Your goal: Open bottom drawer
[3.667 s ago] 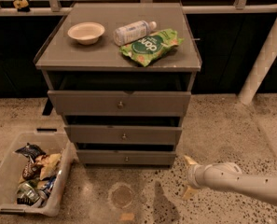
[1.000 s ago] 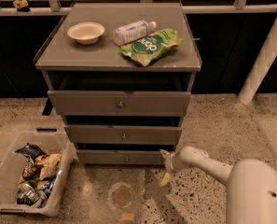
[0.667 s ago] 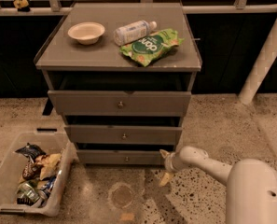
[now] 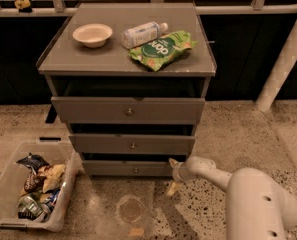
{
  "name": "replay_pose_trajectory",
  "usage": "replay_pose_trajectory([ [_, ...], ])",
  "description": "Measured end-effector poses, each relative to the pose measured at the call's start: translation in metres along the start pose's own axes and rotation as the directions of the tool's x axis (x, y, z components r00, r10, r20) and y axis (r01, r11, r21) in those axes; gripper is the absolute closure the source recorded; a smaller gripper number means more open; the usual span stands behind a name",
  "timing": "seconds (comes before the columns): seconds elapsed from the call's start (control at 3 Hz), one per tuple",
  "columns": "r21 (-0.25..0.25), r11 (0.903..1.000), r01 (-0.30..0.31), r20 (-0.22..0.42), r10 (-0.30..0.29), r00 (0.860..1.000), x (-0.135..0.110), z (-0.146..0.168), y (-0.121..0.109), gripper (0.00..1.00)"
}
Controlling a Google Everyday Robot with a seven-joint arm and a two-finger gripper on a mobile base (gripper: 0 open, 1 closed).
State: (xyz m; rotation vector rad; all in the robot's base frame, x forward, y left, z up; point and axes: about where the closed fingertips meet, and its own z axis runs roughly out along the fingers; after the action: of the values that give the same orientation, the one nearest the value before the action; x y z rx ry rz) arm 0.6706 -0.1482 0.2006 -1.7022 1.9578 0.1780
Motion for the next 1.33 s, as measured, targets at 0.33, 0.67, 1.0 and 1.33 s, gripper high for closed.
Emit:
replay_pose_trajectory([
  [0.33,0.051,0.9987,-0.003,-0.020,0.004,1.000,-0.004,0.023,-0.030,0.00],
  [0.67,0.043,0.9991,-0.007,-0.061,0.009,0.998,0.003,0.041,-0.036,0.00],
  [1.0,0.043,0.9991,-0.007,-0.061,0.009,0.998,0.003,0.041,-0.036,0.00],
  [1.33,0.056,0.9980,-0.031,-0.069,0.034,0.997,0.014,0.051,-0.031,0.00],
])
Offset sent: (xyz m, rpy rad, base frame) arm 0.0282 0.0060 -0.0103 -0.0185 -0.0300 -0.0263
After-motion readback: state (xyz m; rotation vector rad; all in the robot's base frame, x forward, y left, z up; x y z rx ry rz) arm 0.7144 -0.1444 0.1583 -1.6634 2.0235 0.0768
